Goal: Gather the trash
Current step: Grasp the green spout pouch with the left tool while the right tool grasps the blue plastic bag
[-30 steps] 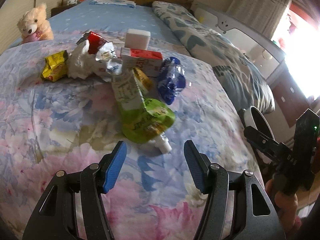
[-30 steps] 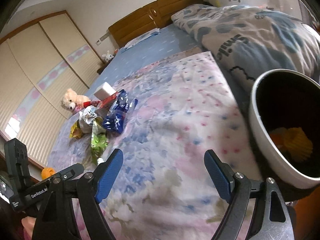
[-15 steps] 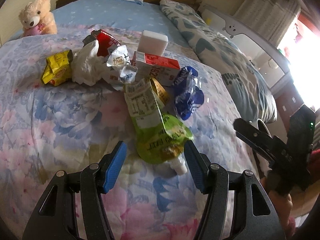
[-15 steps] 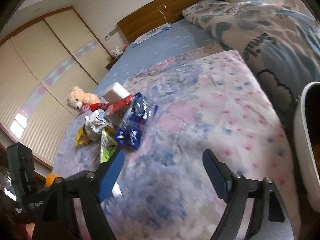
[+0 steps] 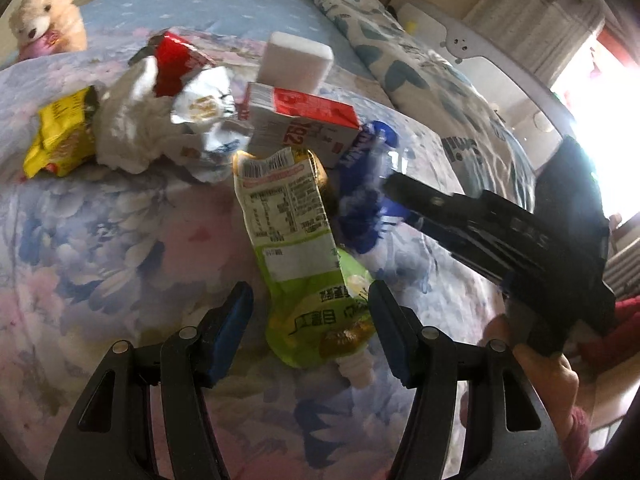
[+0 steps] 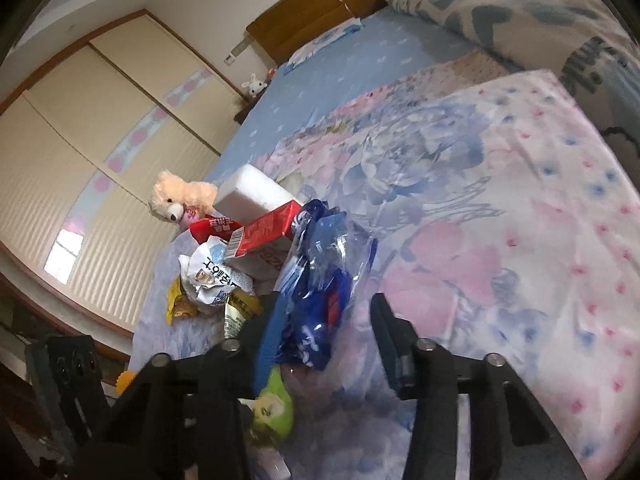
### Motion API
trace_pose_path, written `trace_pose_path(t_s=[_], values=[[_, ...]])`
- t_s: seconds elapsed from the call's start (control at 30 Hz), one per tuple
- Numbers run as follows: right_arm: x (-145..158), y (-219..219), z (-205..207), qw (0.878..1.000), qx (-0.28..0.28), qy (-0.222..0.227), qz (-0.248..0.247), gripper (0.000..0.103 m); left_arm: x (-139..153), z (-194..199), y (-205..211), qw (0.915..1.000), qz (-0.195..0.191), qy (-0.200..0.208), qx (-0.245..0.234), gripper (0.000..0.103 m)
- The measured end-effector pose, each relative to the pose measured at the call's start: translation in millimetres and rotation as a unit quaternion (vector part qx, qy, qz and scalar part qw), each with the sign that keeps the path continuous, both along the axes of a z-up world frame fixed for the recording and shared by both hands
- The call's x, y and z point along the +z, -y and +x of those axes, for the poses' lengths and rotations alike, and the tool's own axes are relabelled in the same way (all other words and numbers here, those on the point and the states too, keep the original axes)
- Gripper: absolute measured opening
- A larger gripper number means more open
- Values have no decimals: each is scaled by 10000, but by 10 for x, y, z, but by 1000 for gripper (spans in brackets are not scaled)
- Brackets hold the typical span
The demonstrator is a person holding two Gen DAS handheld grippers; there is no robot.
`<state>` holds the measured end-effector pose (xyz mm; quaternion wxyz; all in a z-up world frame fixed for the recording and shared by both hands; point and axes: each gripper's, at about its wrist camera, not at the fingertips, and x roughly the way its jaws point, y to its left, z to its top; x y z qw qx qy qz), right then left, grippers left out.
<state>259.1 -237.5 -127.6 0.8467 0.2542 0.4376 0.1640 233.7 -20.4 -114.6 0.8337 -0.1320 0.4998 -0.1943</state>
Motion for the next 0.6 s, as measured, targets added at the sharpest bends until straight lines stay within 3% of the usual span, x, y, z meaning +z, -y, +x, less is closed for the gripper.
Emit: trace_pose_path(t_s=[0.07, 0.1, 0.17, 0.3, 0.6], values=[[-23, -19, 19, 9999, 75, -17, 104, 31, -9, 3, 48, 10000, -4, 30, -75, 55], [-7, -23, 0, 9999, 89, 30, 52, 26, -12, -2, 68, 9998, -113, 39, -157, 39], [19, 12, -55, 9999, 102, 79, 65, 18, 9, -30, 109, 9996, -128, 97, -235, 36], [77, 188, -220, 9998, -35, 144, 108, 12, 73, -126, 186, 9992, 46, 246, -317, 26], [247, 584, -831, 9985, -399, 359, -111, 11, 254, -402, 279, 9975, 85, 514, -473, 26]])
